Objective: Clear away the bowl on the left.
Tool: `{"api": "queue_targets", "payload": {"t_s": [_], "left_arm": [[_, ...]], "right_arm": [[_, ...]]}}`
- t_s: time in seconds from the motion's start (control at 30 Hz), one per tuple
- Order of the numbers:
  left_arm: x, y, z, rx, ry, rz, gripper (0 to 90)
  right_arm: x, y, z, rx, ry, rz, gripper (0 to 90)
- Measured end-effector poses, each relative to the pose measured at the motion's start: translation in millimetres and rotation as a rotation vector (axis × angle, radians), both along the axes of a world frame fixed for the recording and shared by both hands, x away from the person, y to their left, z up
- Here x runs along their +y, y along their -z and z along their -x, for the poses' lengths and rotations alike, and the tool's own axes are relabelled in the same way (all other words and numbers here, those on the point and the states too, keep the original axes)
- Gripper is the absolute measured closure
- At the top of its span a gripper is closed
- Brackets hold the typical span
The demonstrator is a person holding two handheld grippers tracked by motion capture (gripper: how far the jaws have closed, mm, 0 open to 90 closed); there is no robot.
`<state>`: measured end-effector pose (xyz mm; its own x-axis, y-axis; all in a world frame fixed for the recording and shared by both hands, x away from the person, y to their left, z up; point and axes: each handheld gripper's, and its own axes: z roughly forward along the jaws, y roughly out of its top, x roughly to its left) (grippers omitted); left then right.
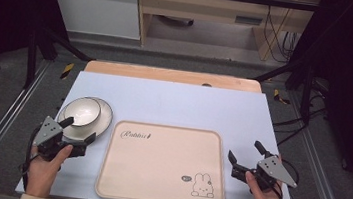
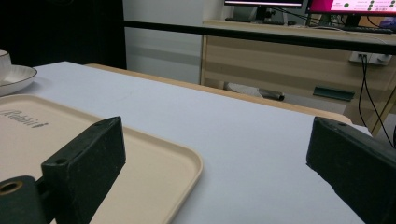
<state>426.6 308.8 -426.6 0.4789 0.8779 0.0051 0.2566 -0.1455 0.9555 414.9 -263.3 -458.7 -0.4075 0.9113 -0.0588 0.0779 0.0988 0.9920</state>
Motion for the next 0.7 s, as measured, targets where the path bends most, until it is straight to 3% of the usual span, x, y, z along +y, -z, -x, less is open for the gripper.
{"api": "queue_targets", "payload": {"t_s": [0.07, 0.2, 0.3, 0.37, 0.5, 0.6, 0.7], "left_arm": [[1.9, -2.2, -3.0, 0.005, -0.008, -0.006, 4.1], [8.2, -15.0, -16.9, 0.029, -0.026, -0.059, 5.5], [15.8, -25.6, -31.4, 0.072, -0.052, -0.133, 6.8], [20.7, -29.1, -41.1, 0.107, -0.068, -0.141, 8.1], [30.3, -27.4, -64.1, 0.229, -0.123, -0.118, 9.4], [33.1, -24.6, -72.1, 0.242, -0.156, -0.166, 12.2], [36.3, -24.2, -80.0, 0.275, -0.156, -0.168, 15.6]], "right_arm": [[-0.1, -0.3, 0.6, 0.000, -0.001, 0.001, 4.7], [1.7, 2.0, -0.4, 0.010, -0.006, 0.003, 4.6], [3.4, 1.1, 0.2, 0.008, -0.015, 0.009, 4.5], [3.7, 0.8, 0.4, 0.010, -0.014, 0.008, 4.5], [5.1, 2.6, -1.0, 0.017, -0.013, 0.010, 4.5], [6.5, 1.6, -0.4, 0.015, -0.017, 0.009, 4.5], [6.9, 1.9, -0.3, 0.016, -0.016, 0.011, 4.5]]}}
